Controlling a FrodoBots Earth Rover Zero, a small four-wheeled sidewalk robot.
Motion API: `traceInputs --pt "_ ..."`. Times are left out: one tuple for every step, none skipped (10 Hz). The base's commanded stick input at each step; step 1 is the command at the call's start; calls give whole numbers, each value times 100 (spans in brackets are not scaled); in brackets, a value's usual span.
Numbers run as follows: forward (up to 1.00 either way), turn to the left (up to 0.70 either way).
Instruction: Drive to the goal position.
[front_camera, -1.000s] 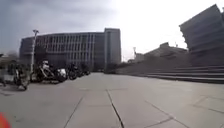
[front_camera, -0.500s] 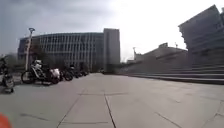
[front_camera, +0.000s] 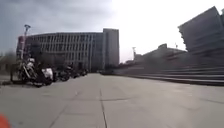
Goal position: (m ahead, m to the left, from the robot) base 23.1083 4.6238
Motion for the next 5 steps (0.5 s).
traceInputs --pt "100 0" --pt "100 0" --pt "100 0" --pt "100 0" --pt "100 0"
